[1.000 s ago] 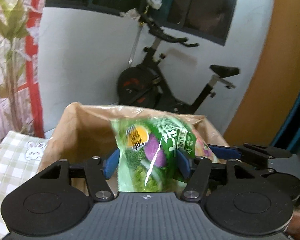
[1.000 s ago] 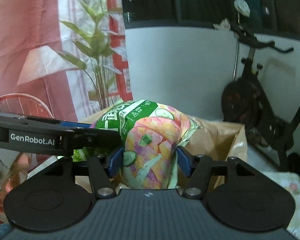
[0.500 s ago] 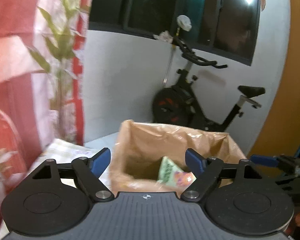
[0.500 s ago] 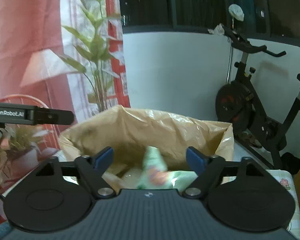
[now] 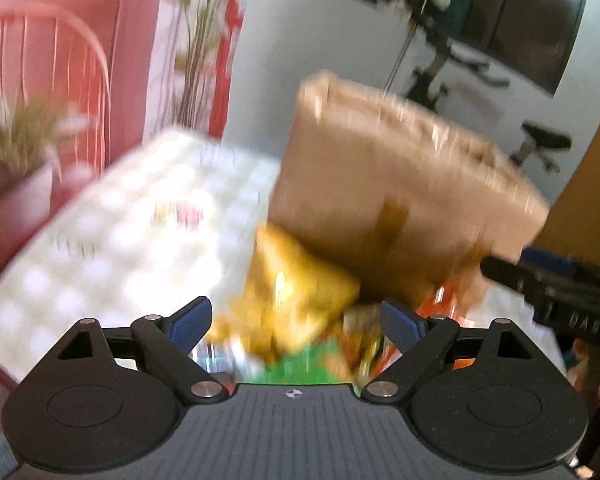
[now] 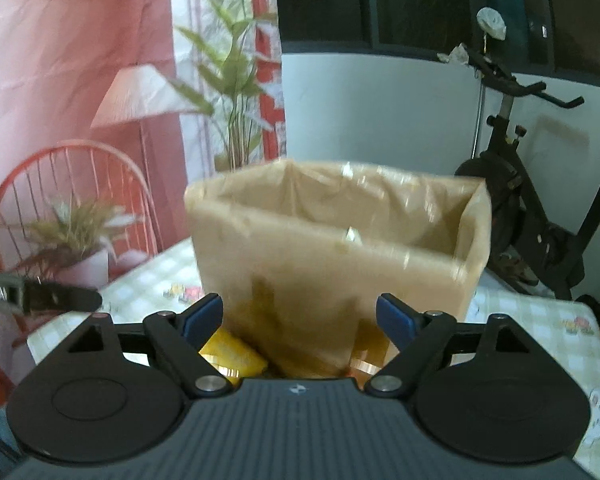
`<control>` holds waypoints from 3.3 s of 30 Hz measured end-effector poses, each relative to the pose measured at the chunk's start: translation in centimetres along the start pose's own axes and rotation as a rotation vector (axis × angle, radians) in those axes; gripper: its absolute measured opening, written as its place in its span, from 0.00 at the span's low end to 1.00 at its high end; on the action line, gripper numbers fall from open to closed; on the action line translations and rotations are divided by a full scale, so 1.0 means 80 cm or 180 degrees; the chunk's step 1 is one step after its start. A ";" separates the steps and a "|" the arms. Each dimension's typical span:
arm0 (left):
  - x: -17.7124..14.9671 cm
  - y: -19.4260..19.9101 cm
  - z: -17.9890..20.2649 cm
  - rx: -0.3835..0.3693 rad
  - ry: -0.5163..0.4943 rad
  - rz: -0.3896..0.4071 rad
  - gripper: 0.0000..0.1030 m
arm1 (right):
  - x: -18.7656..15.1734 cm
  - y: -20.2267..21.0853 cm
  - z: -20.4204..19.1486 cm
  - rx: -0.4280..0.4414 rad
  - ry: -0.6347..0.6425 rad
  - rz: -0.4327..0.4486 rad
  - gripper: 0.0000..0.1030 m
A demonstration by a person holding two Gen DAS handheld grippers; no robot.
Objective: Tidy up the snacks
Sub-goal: 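Grasp green triangle chip bag with left gripper while right gripper grasps orange chip bag, then carry both chip bags over the box and release them inside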
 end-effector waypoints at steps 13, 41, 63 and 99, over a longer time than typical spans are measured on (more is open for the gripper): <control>-0.063 -0.032 0.001 0.0164 0.0450 -0.0279 0.88 | -0.072 -0.028 0.011 -0.0126 0.0131 -0.0251 0.86; -0.103 -0.077 0.002 -0.0057 0.0681 -0.0681 0.91 | -0.128 -0.066 0.031 -0.0068 0.0204 -0.0621 0.93; -0.070 -0.012 0.012 -0.0150 0.0272 -0.0357 0.82 | -0.100 -0.011 0.007 0.0058 0.0081 -0.0388 0.63; 0.215 0.025 0.088 -0.0290 -0.0656 0.0859 0.82 | 0.152 0.002 0.061 -0.0232 0.0088 0.0802 0.62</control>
Point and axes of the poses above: each gripper's, at about its wrist camera, not at the fingertips, and y roughly against the way its jaws point, z to its right, x to its top, the point moved 2 cm from there along -y, roughly the way its jaws point, and after that the axes turned 7 degrees about -y, right-handed, at the moved point
